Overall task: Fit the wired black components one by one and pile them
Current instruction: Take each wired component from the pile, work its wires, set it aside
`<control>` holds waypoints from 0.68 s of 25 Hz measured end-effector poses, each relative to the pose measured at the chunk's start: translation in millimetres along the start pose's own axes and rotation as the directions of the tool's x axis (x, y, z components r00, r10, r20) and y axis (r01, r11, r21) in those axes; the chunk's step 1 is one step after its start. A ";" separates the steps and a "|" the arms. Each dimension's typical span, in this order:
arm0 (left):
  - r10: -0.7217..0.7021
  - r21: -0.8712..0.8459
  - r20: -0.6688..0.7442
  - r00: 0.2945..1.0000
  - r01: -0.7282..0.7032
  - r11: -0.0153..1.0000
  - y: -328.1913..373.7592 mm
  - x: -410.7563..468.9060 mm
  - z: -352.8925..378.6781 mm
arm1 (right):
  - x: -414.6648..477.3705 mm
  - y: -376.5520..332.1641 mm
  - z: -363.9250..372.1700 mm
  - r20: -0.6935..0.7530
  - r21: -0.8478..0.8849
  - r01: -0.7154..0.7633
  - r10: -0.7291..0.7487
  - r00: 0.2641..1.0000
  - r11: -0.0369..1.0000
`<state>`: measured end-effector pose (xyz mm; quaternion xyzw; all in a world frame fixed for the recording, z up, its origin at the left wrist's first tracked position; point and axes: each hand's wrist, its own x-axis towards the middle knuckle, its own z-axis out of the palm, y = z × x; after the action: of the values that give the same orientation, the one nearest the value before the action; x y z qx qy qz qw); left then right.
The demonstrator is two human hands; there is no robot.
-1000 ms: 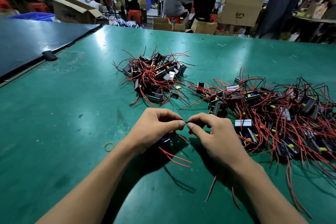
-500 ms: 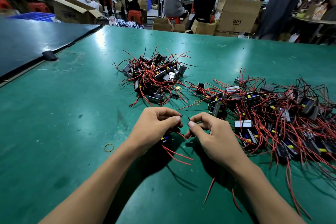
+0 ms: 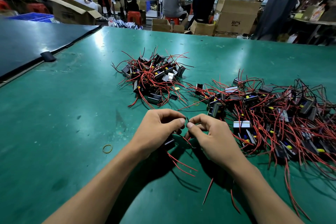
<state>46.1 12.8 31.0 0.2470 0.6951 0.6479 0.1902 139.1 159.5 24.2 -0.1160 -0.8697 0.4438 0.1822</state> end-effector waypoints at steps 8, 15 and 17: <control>0.101 0.082 -0.063 0.993 -0.096 0.992 3.2 -2.7 9.2 | -1.3 -3.7 -1.8 -0.013 0.010 0.061 -0.061 0.998 0.998; 0.389 0.453 -0.005 0.921 -0.345 0.822 -4.9 -3.2 8.0 | 0.7 -5.1 -6.1 -0.063 0.078 0.107 -0.102 0.993 0.991; 0.415 0.476 0.014 0.910 -0.371 0.798 -7.3 -2.5 6.7 | 0.2 -6.0 -6.1 -0.100 0.035 0.150 -0.146 0.984 0.988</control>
<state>51.3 16.5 23.0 0.3944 0.7719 0.4966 -0.0454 141.2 160.5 32.5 -0.0687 -0.8564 0.4412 0.2592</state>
